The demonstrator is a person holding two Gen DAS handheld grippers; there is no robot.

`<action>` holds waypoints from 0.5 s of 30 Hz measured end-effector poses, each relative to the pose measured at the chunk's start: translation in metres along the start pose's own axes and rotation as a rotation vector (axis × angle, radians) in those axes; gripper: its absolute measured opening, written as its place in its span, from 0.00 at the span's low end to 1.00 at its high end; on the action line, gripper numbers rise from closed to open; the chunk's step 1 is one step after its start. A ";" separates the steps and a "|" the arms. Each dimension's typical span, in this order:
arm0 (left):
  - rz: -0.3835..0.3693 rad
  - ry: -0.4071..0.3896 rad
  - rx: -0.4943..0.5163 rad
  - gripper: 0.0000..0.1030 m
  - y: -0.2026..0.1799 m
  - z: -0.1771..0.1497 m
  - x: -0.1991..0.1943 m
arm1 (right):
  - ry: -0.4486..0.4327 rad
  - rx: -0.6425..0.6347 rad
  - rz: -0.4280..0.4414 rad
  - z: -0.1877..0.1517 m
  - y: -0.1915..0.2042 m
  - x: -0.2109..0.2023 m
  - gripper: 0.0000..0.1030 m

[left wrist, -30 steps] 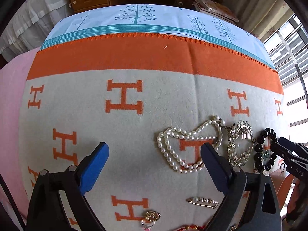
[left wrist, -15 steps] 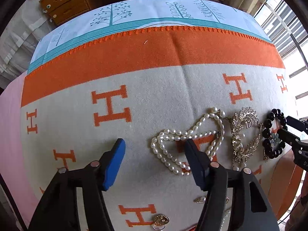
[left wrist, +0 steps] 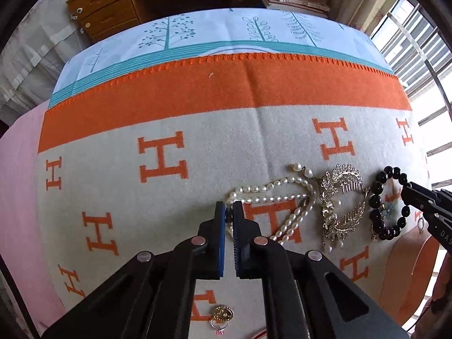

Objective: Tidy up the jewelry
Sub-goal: 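Grasp the black bead bracelet with the right gripper while the left gripper grasps the pearl necklace, then carry both pieces into the pink box and open both grippers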

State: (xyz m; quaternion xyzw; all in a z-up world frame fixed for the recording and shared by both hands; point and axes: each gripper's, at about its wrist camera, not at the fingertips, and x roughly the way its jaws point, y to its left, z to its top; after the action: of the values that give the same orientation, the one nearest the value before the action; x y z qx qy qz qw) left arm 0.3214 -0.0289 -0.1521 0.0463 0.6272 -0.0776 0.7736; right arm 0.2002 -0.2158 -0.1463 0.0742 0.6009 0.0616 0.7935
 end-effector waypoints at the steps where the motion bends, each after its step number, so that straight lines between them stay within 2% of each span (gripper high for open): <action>1: -0.005 -0.015 -0.011 0.03 0.000 0.000 -0.007 | -0.017 0.005 0.008 -0.001 0.000 -0.005 0.15; 6: -0.043 -0.113 -0.047 0.03 0.012 -0.009 -0.060 | -0.113 0.022 0.054 -0.002 0.006 -0.041 0.15; 9: -0.072 -0.179 -0.052 0.03 0.020 -0.031 -0.101 | -0.172 0.027 0.090 -0.005 0.010 -0.066 0.15; 11: -0.086 -0.226 -0.049 0.03 0.042 -0.053 -0.140 | -0.212 0.029 0.103 -0.009 0.014 -0.082 0.15; 15: -0.114 -0.305 -0.031 0.03 0.031 -0.069 -0.194 | -0.292 0.043 0.133 -0.022 0.014 -0.116 0.15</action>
State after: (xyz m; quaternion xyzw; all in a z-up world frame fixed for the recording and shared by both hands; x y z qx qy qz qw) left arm 0.2219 0.0251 0.0227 -0.0136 0.5053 -0.1176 0.8548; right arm 0.1474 -0.2226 -0.0401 0.1390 0.4741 0.0899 0.8648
